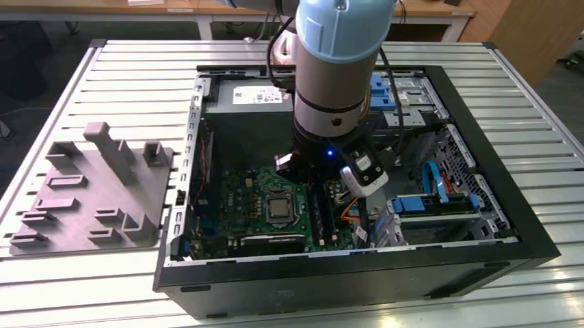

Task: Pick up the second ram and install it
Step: 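Insert the second ram into the second slot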

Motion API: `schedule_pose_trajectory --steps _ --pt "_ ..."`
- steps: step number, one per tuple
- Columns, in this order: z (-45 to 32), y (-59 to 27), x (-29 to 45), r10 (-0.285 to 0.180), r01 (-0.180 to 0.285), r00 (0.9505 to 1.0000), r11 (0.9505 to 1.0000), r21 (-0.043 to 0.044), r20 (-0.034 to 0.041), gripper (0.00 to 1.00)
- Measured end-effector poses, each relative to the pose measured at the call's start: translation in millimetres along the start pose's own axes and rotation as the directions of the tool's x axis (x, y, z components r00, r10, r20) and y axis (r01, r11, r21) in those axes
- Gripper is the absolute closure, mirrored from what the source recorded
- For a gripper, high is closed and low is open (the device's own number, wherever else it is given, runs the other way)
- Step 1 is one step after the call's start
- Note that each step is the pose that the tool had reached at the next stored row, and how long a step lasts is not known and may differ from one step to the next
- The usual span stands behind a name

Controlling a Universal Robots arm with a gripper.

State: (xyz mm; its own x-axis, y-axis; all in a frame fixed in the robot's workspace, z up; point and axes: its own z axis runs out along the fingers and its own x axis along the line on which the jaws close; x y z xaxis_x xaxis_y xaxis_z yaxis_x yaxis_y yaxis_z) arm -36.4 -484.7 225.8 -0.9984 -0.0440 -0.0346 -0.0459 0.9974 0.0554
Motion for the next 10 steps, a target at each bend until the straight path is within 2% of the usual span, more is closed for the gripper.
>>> schedule_pose_trajectory --steps 10 --pt "0.5 -1.4 0.0 0.012 -0.012 0.9999 0.9999 0.0003 0.0007 0.88"
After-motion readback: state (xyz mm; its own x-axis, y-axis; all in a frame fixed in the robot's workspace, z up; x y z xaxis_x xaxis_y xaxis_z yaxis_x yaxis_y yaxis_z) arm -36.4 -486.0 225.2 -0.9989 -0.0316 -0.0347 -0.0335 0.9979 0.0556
